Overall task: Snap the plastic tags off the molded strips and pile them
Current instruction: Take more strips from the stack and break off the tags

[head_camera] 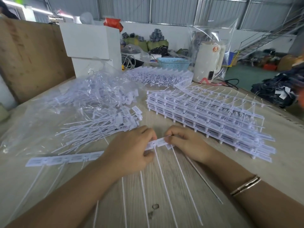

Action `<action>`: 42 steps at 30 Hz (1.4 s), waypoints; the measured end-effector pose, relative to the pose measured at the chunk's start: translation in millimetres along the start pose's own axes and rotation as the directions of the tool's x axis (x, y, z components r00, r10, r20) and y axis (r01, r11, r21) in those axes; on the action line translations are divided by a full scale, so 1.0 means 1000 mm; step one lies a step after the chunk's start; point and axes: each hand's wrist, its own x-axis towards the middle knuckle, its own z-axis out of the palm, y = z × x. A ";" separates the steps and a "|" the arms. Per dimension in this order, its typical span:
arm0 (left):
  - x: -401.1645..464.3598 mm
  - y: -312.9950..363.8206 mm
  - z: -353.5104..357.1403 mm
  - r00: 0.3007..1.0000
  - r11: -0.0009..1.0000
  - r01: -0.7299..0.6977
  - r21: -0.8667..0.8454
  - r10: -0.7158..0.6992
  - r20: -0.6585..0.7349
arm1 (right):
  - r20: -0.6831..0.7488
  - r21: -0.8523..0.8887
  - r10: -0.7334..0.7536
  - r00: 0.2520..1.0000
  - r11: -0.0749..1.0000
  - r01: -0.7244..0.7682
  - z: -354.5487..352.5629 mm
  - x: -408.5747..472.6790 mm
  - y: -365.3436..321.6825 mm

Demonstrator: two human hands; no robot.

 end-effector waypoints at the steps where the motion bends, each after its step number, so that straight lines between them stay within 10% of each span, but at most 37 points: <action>1: 0.001 0.000 0.002 1.000 1.000 0.008 0.008 -0.008 -0.004 | 0.021 0.011 -0.017 1.000 1.000 0.017 0.001 0.000 0.000; 25: 0.006 -0.004 0.011 0.964 0.825 0.124 -0.551 -0.232 -0.131 | -0.223 -0.399 -0.368 0.903 0.879 0.260 0.002 0.001 -0.001; 29: 0.006 -0.003 0.011 0.967 0.899 0.099 -0.426 -0.187 -0.170 | -0.154 -0.275 -0.213 0.965 0.947 0.165 -0.002 0.001 0.000; 34: 0.008 0.007 0.009 0.978 0.831 0.037 -0.555 -0.144 -0.151 | -0.004 0.333 -0.065 0.998 0.941 0.063 -0.016 -0.001 -0.002; 42: 0.011 0.011 -0.001 0.977 0.561 0.181 -0.808 -0.198 0.082 | 0.005 0.427 -0.069 0.998 0.902 0.060 -0.015 0.004 -0.001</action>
